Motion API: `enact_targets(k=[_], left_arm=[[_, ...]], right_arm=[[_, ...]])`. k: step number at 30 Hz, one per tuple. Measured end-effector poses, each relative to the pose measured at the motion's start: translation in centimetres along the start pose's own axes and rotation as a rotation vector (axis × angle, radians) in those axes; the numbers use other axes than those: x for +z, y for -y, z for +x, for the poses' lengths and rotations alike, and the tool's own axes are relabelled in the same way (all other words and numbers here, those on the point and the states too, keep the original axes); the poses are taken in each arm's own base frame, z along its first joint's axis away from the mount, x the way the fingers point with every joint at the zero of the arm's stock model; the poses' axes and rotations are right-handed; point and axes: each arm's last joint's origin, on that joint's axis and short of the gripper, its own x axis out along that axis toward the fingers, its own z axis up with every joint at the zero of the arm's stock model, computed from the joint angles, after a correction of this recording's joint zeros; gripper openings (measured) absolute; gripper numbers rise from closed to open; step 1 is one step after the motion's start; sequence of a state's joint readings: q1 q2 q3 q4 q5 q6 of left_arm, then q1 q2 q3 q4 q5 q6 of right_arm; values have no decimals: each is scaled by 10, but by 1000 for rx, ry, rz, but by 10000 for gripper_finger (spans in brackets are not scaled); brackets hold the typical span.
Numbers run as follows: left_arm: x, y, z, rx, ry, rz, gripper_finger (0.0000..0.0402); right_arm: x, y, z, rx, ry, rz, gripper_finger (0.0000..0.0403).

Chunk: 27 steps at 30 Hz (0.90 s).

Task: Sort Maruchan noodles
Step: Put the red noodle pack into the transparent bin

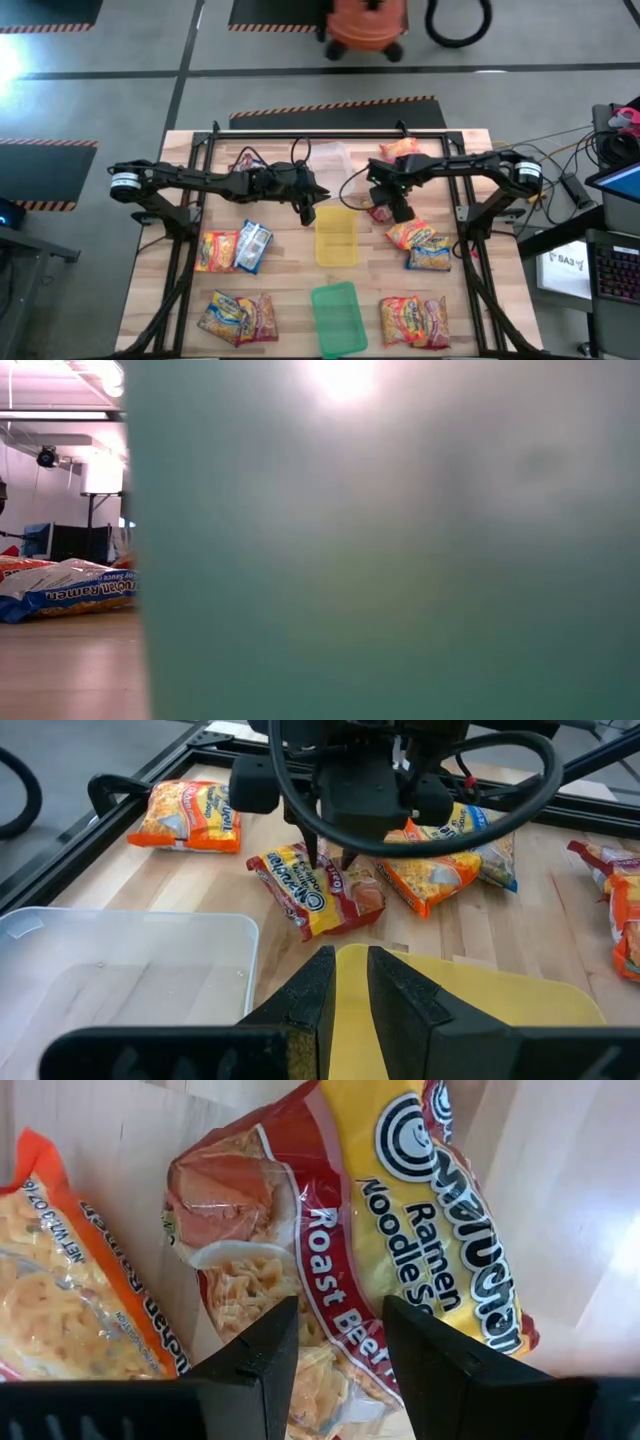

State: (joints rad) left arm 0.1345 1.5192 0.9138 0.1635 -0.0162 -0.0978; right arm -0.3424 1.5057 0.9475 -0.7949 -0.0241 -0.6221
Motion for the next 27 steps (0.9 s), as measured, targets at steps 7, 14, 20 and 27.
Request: enact_targets(k=[7, 14, 20, 27], left_arm=[[0, 0, 0, 0, -1, 0, 45], [0, 0, 0, 0, 0, 2, 45], [0, 0, 0, 0, 0, 2, 45], [1, 0, 0, -1, 12, 11, 52]], right_arm=[[-1, 1, 3, -10, 21, 343, 139], [2, 2, 3, -15, 50, 735, 139], [5, 4, -3, -10, 47, 733, 139], [2, 1, -19, -4, 22, 729, 139]])
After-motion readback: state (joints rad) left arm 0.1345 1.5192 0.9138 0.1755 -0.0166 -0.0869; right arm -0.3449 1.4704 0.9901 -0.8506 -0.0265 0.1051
